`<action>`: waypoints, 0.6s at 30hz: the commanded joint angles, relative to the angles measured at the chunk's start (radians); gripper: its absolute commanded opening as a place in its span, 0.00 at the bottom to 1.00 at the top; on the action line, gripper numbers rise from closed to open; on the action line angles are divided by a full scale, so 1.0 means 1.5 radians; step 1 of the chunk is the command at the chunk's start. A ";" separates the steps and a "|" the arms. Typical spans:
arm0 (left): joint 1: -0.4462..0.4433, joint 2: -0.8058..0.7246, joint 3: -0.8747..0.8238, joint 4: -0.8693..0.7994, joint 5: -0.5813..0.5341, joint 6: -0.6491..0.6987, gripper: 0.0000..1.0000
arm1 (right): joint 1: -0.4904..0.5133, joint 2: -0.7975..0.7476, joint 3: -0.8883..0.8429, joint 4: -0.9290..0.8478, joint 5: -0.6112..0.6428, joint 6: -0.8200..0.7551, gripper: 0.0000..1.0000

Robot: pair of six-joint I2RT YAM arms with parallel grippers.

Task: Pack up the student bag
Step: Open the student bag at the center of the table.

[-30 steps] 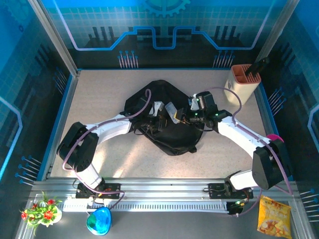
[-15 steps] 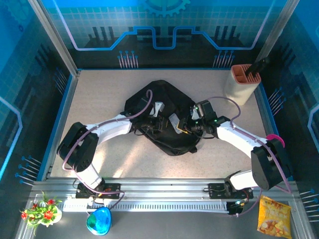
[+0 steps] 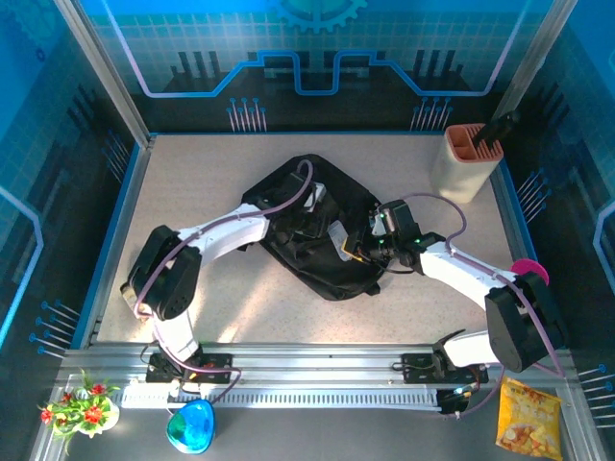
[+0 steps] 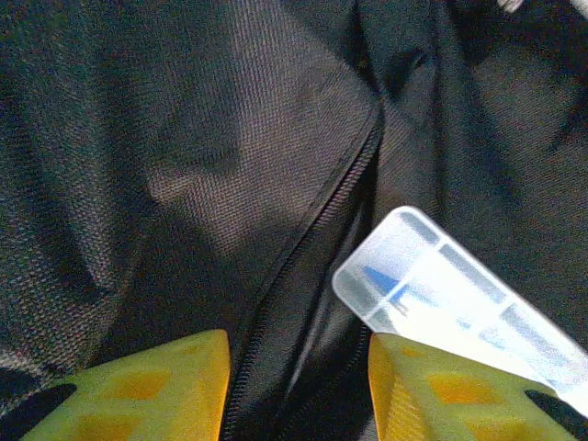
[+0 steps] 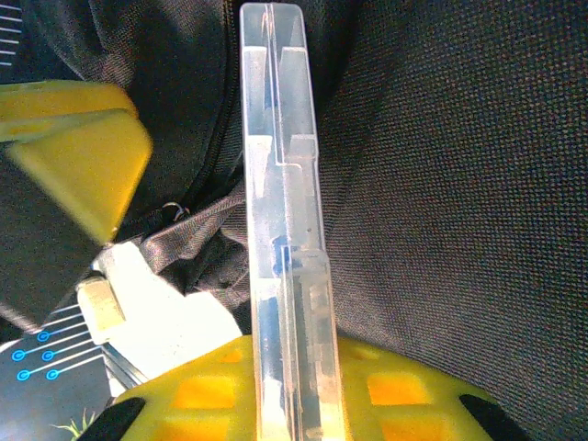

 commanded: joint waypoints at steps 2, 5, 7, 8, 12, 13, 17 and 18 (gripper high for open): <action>-0.019 0.052 0.064 -0.123 -0.098 0.050 0.42 | -0.013 0.012 -0.025 -0.068 0.016 0.020 0.14; -0.021 0.076 0.090 -0.160 -0.128 0.057 0.42 | -0.016 0.016 -0.025 -0.066 0.012 0.019 0.14; -0.021 0.089 0.105 -0.182 -0.140 0.062 0.46 | -0.017 0.016 -0.025 -0.066 0.011 0.019 0.14; -0.020 0.098 0.113 -0.194 -0.148 0.064 0.48 | -0.018 0.017 -0.025 -0.066 0.013 0.018 0.14; -0.022 0.139 0.144 -0.238 -0.159 0.069 0.54 | -0.019 0.017 -0.025 -0.067 0.015 0.017 0.14; -0.022 0.152 0.152 -0.248 -0.161 0.069 0.55 | -0.019 0.017 -0.025 -0.067 0.016 0.017 0.14; -0.025 0.191 0.181 -0.283 -0.201 0.065 0.55 | -0.019 0.015 -0.027 -0.070 0.020 0.016 0.14; -0.025 0.199 0.186 -0.288 -0.215 0.065 0.54 | -0.019 0.014 -0.027 -0.071 0.021 0.017 0.14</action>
